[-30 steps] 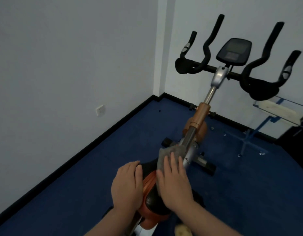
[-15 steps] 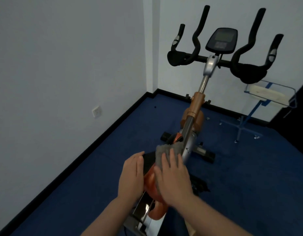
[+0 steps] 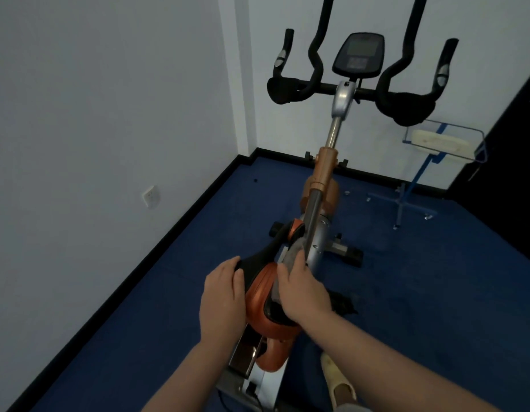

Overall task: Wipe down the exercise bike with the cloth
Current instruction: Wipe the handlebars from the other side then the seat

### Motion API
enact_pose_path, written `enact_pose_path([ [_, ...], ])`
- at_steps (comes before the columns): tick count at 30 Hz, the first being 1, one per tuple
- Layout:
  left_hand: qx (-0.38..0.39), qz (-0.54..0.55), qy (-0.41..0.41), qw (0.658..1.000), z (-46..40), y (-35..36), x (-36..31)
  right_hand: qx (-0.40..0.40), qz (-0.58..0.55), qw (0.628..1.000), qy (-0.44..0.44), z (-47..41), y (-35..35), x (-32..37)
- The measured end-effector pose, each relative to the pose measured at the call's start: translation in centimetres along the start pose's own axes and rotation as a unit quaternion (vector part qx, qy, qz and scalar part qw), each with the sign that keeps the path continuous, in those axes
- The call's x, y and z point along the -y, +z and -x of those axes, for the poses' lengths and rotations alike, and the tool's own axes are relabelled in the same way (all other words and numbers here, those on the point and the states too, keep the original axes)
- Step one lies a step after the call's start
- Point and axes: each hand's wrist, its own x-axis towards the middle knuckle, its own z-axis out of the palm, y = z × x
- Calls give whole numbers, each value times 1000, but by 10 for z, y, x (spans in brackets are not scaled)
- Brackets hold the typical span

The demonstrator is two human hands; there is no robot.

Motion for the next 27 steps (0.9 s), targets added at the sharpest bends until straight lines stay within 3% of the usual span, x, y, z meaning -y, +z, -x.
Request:
enact_pose_path([
  [7, -10, -16, -5, 1000, -2, 2, 0, 6, -77, 996, 43, 60, 30, -3],
  [11, -13, -14, -12, 1000, -2, 2, -2, -41, -45, 998, 33, 31, 20, 5],
  [15, -10, -15, -13, 1000, -1, 2, 0, -12, -53, 997, 57, 1, 4, 9],
  [20, -12, -12, -8, 1000, -3, 2, 2, -15, 76, 997, 30, 50, 37, 14],
  [27, -29, -18, -5, 999, -3, 5, 2, -20, 109, 994, 22, -13, 7, 38],
])
